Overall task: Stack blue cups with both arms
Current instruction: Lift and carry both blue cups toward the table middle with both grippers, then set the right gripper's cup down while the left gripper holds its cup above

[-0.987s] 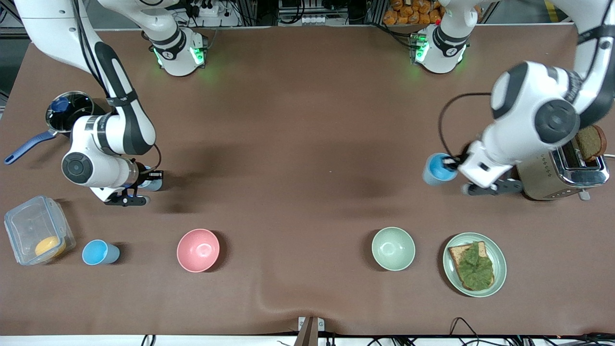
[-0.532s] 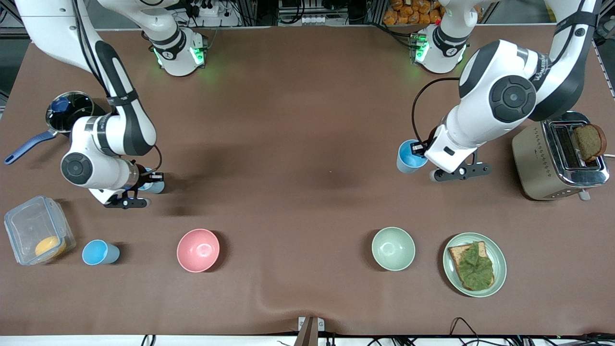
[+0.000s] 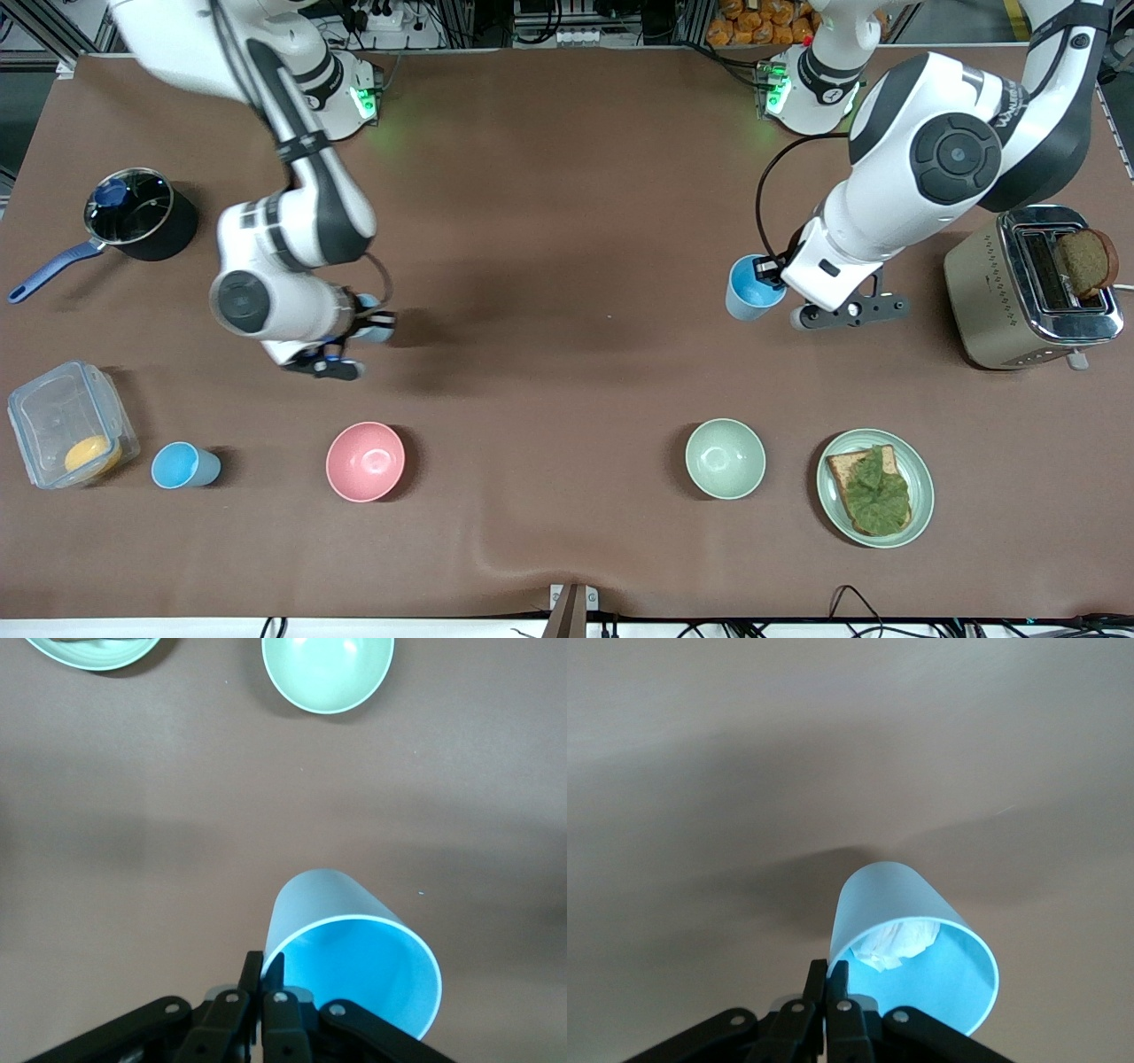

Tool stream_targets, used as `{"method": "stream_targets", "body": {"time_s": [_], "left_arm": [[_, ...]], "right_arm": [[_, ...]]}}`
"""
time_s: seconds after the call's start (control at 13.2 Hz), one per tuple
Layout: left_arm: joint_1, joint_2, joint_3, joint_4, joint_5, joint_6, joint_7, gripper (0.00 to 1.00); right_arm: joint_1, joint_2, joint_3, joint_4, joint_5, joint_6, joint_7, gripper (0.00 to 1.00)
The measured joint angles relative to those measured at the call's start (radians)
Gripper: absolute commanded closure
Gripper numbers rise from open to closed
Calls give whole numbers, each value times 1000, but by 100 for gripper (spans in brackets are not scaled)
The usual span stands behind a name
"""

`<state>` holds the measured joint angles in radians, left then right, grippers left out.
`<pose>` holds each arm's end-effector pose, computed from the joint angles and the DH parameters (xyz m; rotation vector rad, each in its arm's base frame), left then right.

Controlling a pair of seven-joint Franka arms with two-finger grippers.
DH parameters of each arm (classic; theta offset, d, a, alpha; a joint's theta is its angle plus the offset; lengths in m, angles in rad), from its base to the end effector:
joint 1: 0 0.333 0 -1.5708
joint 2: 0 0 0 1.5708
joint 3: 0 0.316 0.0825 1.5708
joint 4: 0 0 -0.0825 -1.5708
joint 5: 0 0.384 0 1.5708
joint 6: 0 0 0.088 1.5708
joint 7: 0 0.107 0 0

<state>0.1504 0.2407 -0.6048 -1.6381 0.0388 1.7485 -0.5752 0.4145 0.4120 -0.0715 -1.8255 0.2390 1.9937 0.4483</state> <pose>0.5657 -0.2394 0.4886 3.0873 0.1852 -0.1930 0.5739 0.2231 0.2934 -3.0205 0.3454 0.4431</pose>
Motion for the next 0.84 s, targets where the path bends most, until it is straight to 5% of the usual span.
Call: {"method": "stream_targets", "body": {"time_s": [0.38, 0.68, 0.76, 0.84], "left_arm": [[-6, 3, -37, 5, 0, 0, -37, 100], [-12, 5, -57, 5, 0, -1, -74, 100], [-12, 6, -57, 5, 0, -1, -74, 100], [-12, 6, -57, 5, 0, -1, -74, 100]], "right_arm": [[223, 133, 2, 181, 55, 49, 380, 100], [316, 223, 1, 227, 56, 163, 524, 100], [329, 236, 1, 229, 59, 176, 534, 90], [333, 240, 0, 235, 63, 178, 542, 1]]}}
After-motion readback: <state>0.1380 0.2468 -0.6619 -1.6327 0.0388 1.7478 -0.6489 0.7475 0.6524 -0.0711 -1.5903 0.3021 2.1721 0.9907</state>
